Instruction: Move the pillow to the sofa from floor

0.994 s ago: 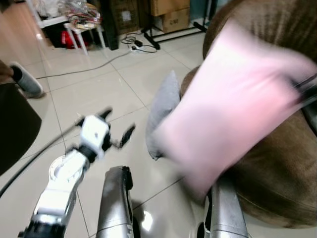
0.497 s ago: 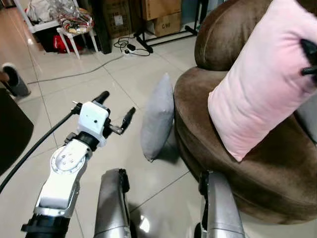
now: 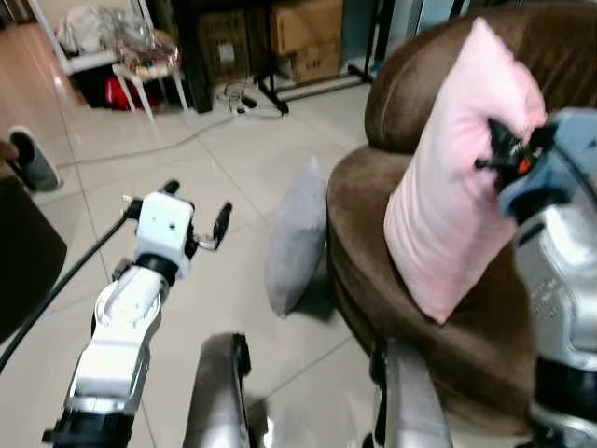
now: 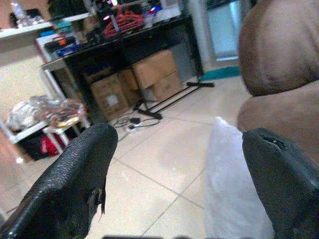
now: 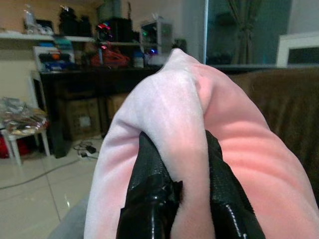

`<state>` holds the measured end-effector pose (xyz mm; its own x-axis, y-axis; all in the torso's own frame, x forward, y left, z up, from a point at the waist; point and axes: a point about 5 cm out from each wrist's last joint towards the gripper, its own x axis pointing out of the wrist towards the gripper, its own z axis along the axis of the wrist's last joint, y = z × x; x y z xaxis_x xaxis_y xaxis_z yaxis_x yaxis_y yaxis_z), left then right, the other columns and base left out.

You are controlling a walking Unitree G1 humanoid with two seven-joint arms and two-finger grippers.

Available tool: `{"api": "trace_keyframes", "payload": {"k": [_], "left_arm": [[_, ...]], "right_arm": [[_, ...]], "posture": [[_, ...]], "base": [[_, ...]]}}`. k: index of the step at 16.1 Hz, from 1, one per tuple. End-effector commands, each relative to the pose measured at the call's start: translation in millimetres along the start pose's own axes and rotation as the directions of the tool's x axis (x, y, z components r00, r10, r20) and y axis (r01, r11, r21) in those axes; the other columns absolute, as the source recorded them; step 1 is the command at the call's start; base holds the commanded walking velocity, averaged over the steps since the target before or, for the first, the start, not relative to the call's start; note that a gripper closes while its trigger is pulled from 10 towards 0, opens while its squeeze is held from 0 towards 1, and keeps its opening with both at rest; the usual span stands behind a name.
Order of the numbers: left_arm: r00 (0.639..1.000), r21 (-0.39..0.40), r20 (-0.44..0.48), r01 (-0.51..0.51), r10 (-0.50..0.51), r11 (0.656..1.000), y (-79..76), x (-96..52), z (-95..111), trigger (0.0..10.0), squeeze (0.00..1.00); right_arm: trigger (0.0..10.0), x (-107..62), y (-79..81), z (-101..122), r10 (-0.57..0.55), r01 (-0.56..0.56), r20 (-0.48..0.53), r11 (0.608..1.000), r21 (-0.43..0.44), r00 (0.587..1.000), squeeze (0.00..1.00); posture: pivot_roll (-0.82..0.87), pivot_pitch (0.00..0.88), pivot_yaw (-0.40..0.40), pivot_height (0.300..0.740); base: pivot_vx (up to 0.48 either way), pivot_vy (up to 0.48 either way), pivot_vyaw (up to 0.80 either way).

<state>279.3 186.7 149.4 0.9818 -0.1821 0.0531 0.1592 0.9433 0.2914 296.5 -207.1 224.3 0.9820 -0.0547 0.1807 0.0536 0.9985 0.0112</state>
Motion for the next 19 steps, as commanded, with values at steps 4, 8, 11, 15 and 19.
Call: {"api": "trace_keyframes", "payload": {"k": [4, 8, 11, 15, 19], "left_arm": [[0.998, 0.011, -0.021, -0.058, 0.058, 0.998, 2.5, -1.3, 1.1, 10.0, 0.38], [0.996, 0.035, -0.024, -0.081, 0.082, 0.996, 0.5, -3.6, -0.2, 10.0, 0.3], [0.999, 0.034, -0.018, -0.047, 0.048, 0.998, -3.8, -2.8, 2.5, 10.0, 0.29], [0.999, 0.025, -0.019, -0.05, 0.051, 0.998, -3.0, -1.4, 3.1, 10.0, 0.14], [0.999, 0.019, 0.012, -0.049, 0.049, 0.999, -3.9, 0.1, 3.8, 10.0, 0.12]], "right_arm": [[10.0, -7.1, 11.9, -16.2, -0.01, 0.008, -0.066, 0.999, -0.031, 0.998, 0.0], [10.0, -26.8, 11.0, -37.5, -0.072, 0.073, -0.122, 0.997, 0.003, 0.99, 0.0], [10.0, -37.7, 10.5, -48.7, -0.091, 0.091, -0.154, 0.996, -0.002, 0.984, 0.0], [10.0, -33.8, 20.7, -47.0, -0.085, 0.09, -0.139, 0.995, 0.031, 0.987, 0.0], [10.0, -36.0, 20.0, -49.7, -0.094, 0.102, -0.151, 0.994, 0.044, 0.984, 0.0]], "posture": [[-0.08, 0.0, 0.025, 0.601], [-0.08, 0.0, 0.024, 0.641], [-0.08, 0.0, 0.027, 0.666], [-0.08, 0.0, 0.036, 0.711], [-0.09, 0.0, 0.042, 0.74]], "base": [[0.0, 0.0, 0.0], [0.0, 0.0, 0.0], [0.0, 0.0, 0.0], [0.0, 0.0, 0.0], [0.0, 0.0, 0.0]]}}
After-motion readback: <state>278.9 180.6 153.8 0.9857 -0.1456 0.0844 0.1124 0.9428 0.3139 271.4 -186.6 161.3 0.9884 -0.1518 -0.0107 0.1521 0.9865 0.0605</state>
